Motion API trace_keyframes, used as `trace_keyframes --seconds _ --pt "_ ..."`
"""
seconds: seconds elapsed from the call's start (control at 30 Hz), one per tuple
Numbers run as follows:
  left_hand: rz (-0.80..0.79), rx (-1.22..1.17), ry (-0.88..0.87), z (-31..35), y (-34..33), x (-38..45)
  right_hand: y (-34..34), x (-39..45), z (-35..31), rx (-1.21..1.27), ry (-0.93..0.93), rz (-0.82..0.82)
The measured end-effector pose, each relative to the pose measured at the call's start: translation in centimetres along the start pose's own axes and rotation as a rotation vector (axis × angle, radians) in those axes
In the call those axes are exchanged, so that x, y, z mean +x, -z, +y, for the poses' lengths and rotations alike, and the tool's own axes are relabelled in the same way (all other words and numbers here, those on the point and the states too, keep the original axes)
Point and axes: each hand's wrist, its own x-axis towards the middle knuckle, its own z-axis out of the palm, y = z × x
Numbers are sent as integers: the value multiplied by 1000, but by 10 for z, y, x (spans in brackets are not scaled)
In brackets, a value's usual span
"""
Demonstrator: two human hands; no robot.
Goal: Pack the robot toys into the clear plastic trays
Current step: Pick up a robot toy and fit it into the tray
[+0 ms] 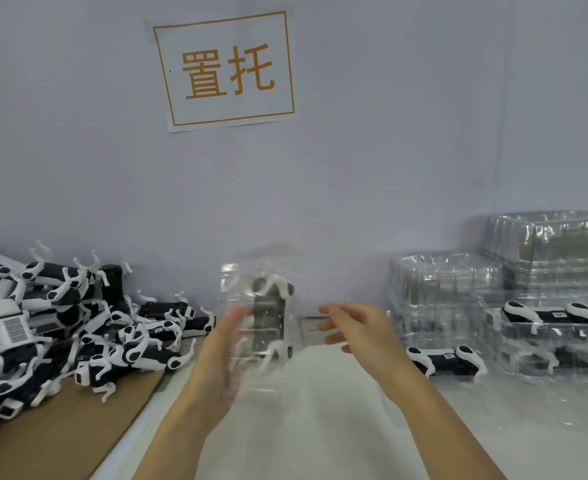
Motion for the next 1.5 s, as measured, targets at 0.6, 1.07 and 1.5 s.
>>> trace_keyframes --seconds 0.6,1.07,1.5 --pt "-145 1168 -125 -45 1 9 -43 -10 53 -813 159 -193" --pt "386 569 -10 -65 25 19 -84 -28 57 -962 394 -341" --pt "380 565 5 -70 30 24 -60 -18 51 -959 191 -177"
